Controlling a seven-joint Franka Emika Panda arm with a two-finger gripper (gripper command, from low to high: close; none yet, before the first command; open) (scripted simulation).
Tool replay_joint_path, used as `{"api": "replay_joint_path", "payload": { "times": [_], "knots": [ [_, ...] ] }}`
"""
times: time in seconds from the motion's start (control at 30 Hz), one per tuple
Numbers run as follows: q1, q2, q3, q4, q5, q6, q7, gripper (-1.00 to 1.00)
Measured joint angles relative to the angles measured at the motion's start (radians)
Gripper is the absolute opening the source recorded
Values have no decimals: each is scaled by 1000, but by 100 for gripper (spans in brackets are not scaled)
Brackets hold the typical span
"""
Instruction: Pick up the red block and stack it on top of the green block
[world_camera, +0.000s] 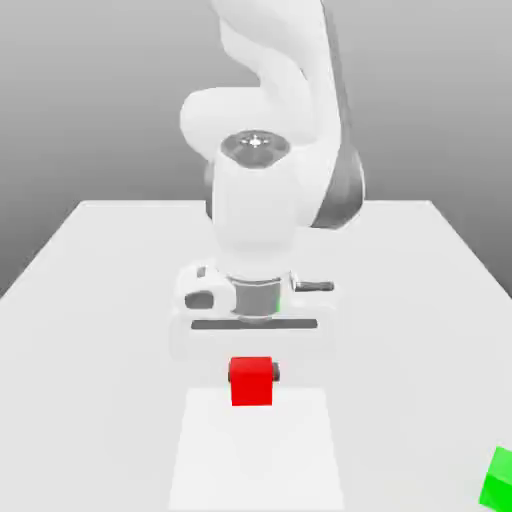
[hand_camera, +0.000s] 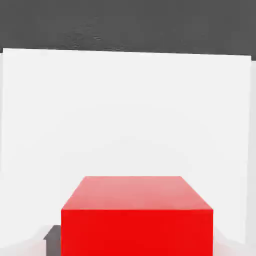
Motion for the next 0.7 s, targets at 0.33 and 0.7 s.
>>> {"api": "replay_joint_path", "payload": {
  "times": [0.33, 0.7],
  "knots": [
    [219, 200, 133, 360, -62, -158, 170, -100],
    [311, 370, 130, 463, -123, -88, 248, 100]
  ]
}}
